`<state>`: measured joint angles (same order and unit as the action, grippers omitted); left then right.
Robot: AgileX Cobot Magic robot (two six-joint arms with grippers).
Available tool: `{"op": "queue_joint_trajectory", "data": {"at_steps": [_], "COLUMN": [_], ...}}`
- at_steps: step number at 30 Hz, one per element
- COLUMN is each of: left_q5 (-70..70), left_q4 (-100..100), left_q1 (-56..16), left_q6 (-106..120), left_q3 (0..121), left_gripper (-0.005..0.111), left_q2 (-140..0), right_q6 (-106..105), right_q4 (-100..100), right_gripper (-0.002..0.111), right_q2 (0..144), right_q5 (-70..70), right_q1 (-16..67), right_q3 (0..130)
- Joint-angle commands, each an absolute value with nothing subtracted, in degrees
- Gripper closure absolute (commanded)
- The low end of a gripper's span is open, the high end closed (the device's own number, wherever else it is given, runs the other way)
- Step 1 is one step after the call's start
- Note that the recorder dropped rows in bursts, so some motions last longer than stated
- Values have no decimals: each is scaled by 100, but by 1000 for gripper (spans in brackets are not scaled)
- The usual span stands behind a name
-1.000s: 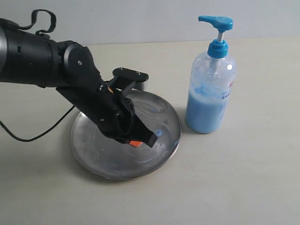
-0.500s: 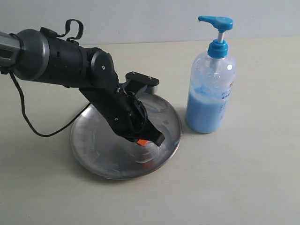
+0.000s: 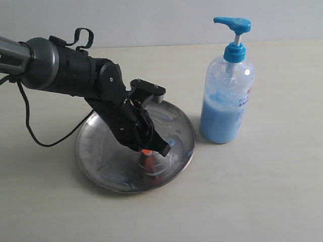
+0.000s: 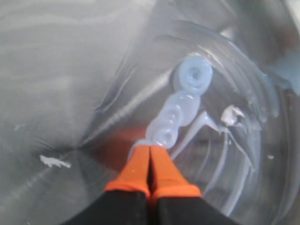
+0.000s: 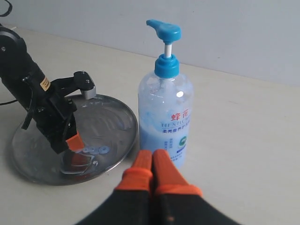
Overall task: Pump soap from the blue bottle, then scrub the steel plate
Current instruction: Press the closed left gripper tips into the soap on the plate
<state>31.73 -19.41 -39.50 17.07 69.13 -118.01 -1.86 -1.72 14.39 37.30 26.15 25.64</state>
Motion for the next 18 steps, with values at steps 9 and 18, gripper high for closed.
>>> {"op": "queue_joint_trajectory", "data": {"at_steps": [9, 18], "left_q5": [2783, 2794], "left_q4": [-2459, -2533], "left_q1": [-3935, -3934], "left_q6": [1598, 1598], "left_q3": [6945, 6945], "left_gripper": [107, 107], "left_q2": [-11798, -11856], "right_q6": [-177, -177], "right_q4": [-152, -152], "right_gripper": [108, 108], "right_q2": [1407, 1407], "right_q5": [3653, 3653], "right_q1": [2600, 2600], "right_q3": [2532, 2532]}}
